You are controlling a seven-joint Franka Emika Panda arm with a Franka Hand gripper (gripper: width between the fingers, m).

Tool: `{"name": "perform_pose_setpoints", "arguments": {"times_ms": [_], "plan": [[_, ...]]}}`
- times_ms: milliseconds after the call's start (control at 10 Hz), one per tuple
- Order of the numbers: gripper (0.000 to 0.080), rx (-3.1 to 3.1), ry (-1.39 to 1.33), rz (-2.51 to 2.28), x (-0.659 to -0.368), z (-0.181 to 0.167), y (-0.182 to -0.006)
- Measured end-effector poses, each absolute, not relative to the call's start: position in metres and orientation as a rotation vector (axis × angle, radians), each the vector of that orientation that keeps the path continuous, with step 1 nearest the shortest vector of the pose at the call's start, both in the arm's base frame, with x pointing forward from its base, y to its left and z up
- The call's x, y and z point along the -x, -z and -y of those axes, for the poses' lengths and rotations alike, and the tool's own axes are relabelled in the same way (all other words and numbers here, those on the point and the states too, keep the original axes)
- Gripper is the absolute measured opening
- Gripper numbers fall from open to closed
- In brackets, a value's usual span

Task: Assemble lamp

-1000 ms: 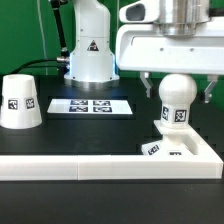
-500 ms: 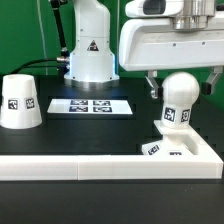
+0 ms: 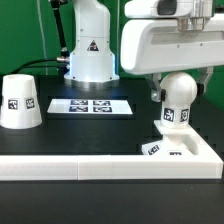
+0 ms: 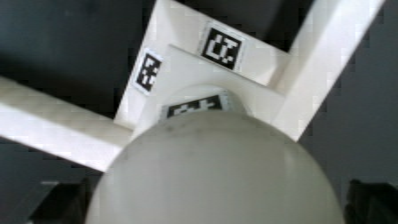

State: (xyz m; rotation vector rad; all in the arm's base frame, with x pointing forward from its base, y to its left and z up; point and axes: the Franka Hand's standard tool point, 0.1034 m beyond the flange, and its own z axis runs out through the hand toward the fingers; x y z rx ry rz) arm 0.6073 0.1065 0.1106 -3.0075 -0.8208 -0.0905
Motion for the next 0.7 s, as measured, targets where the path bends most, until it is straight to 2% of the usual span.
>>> {"name": "perform_pose_setpoints", "arguments": {"times_ms": [700], "plan": [[0.0699,2.787,0.066,1.508,-0.6094,-0.0958,-0.1115]]}}
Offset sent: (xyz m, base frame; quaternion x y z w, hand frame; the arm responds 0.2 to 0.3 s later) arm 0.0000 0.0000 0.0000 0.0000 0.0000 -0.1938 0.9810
